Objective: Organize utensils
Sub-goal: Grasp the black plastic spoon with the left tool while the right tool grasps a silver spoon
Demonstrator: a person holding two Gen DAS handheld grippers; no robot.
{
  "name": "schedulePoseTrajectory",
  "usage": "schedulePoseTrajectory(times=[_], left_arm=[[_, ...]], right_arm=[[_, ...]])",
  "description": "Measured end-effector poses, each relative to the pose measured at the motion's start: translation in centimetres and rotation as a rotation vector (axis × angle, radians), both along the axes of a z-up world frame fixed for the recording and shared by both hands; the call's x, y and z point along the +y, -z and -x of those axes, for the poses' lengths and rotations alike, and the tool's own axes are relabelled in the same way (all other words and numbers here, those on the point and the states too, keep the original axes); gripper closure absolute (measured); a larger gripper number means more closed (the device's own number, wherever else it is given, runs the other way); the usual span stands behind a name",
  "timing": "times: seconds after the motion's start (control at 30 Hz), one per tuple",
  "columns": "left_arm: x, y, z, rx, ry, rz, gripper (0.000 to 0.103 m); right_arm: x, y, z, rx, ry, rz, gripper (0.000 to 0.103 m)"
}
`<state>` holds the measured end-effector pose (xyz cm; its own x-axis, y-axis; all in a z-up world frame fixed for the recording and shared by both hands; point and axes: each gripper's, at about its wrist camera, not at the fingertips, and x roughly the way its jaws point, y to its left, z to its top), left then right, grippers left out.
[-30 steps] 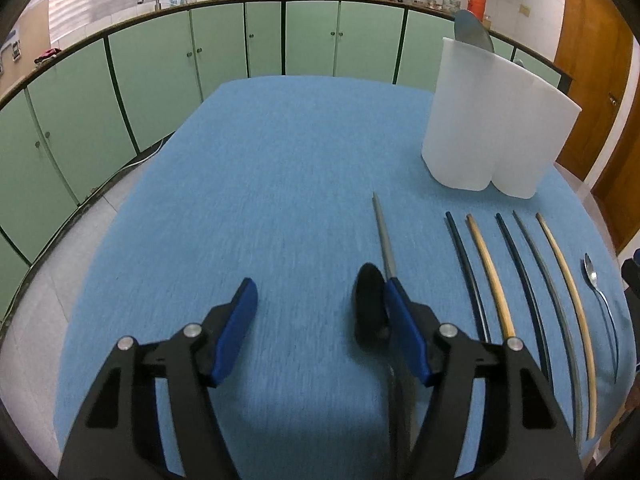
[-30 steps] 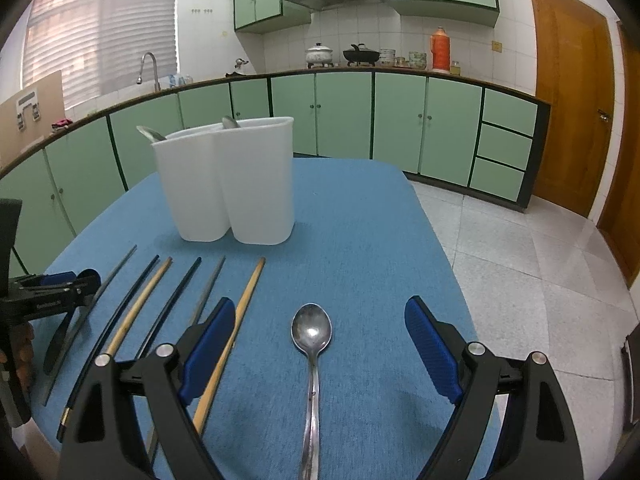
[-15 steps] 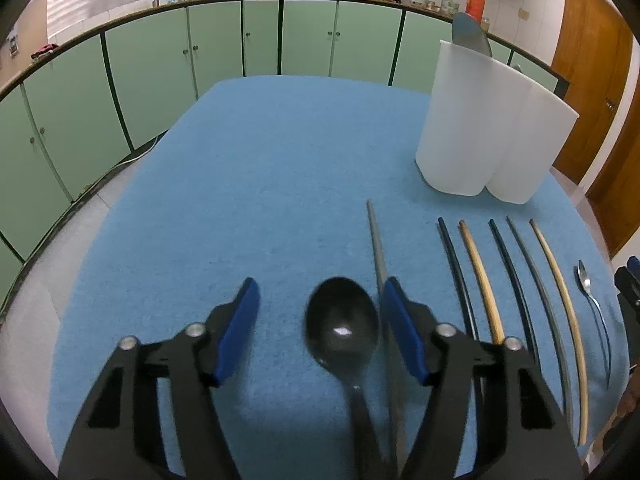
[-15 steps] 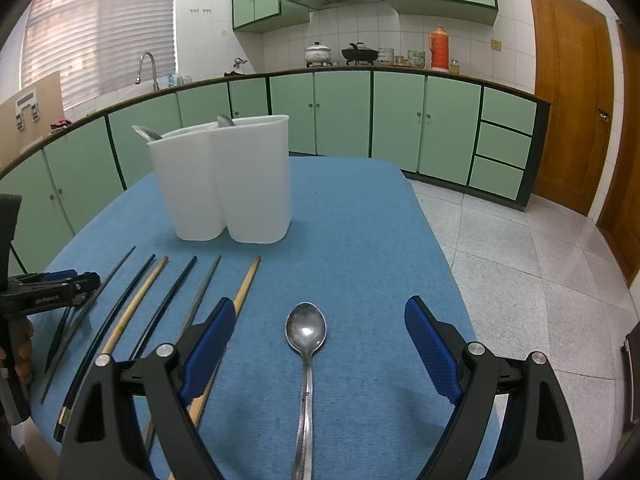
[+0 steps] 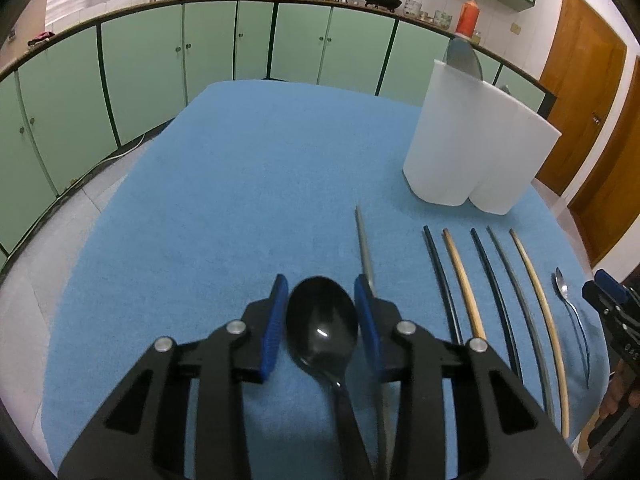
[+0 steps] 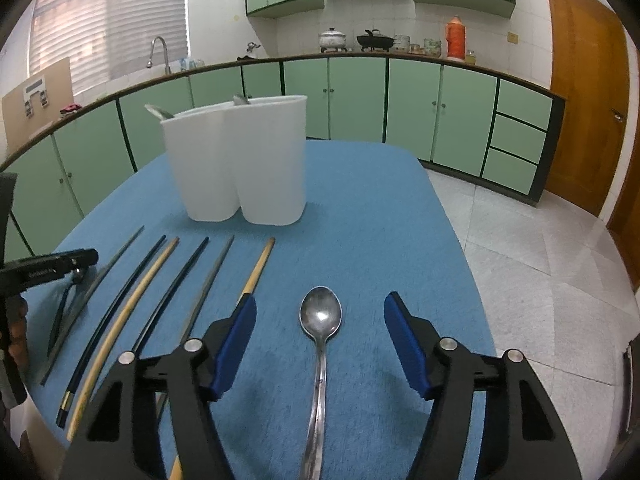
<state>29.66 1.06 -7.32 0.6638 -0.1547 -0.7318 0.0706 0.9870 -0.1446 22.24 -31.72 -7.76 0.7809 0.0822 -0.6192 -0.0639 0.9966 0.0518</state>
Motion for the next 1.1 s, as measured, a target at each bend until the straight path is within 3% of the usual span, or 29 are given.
schedulePoseTrajectory(times=[0.53, 0.9, 0.93, 1.1], left_arm=[[-0.1, -0.2, 0.7, -0.031, 0.016, -0.026, 0.070], [0.2, -0.8, 1.0, -0.057, 0.017, -0.022, 0.070], [0.2, -0.8, 1.0, -0.060, 0.017, -0.022, 0.070], [0.1, -1.1, 1.3, -0.070, 0.021, -0.019, 0.070]], right_arm=[[0.1, 0.9, -1.6, 0.095, -0.045, 0.006, 0.048], [0.2, 2.0, -4.3, 0.202, -0.052, -0.012, 0.071], [0.3, 2.1, -4.4, 0.210, -0.054, -0.012, 0.078], [0.2, 2.2, -4.5, 0.228, -0.051, -0.013, 0.078]])
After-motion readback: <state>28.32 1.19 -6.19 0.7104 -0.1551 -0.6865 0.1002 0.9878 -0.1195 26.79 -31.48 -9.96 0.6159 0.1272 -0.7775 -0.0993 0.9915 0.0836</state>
